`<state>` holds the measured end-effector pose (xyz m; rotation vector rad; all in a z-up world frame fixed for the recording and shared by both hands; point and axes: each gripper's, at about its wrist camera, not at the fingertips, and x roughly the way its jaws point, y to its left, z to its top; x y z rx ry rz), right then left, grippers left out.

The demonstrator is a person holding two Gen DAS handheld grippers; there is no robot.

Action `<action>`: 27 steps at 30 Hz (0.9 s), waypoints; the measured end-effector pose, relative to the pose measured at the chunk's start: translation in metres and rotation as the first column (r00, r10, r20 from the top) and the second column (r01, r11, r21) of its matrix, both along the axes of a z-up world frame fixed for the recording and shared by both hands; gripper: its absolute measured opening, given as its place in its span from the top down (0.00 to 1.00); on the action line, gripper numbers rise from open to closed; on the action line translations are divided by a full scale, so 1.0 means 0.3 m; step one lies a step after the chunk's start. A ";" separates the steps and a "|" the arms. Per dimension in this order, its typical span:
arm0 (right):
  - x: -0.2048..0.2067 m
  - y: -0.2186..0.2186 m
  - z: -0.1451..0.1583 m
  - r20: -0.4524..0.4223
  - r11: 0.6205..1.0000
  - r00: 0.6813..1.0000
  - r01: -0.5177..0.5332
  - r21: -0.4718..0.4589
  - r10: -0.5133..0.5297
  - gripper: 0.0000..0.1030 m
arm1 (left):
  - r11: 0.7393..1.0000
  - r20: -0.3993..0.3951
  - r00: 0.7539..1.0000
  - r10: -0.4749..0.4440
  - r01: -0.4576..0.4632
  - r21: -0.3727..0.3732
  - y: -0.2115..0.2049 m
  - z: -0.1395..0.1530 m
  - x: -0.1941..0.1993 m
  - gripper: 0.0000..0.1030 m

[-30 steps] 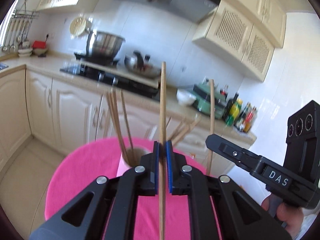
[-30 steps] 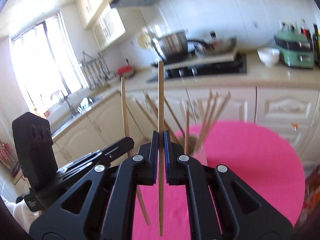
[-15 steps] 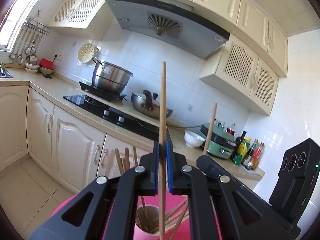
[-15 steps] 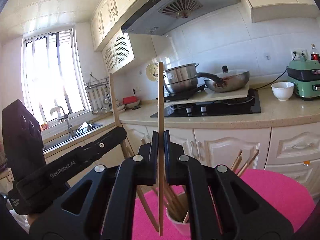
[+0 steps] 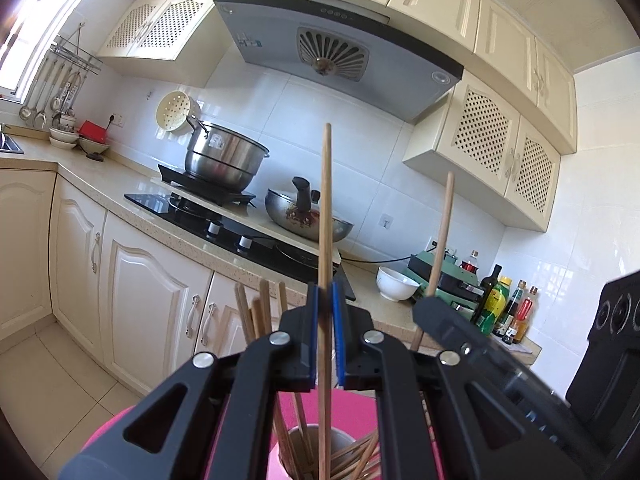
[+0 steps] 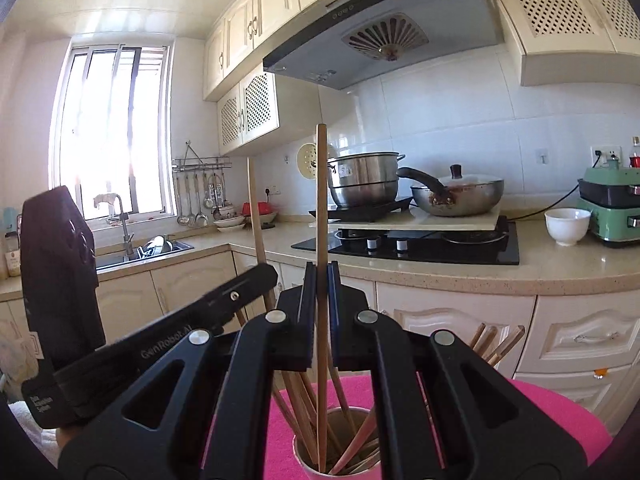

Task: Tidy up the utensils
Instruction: 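Lift both held chopsticks up and over the pink cup, then open the left tool while the right tool opens, dropping chopsticks into the cup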

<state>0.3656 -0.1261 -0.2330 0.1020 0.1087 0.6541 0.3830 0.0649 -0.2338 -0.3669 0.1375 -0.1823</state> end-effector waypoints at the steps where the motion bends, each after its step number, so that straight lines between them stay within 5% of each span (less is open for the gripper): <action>1: -0.001 -0.001 -0.001 0.004 1.000 1.000 -0.004 -0.005 0.004 0.94 | 1.000 -0.002 1.000 -0.002 0.002 0.005 -0.002 -0.008 0.000 0.93; 17: -0.037 -0.022 0.004 0.031 1.000 0.999 -0.008 -0.024 0.008 0.94 | 0.988 -0.079 0.997 -0.022 0.034 0.152 -0.076 -0.131 -0.074 0.93; 27: -0.056 0.005 -0.006 0.038 0.998 0.999 -0.011 -0.054 0.014 0.94 | 0.988 -0.144 0.989 -0.031 0.052 0.146 -0.088 -0.173 -0.112 0.93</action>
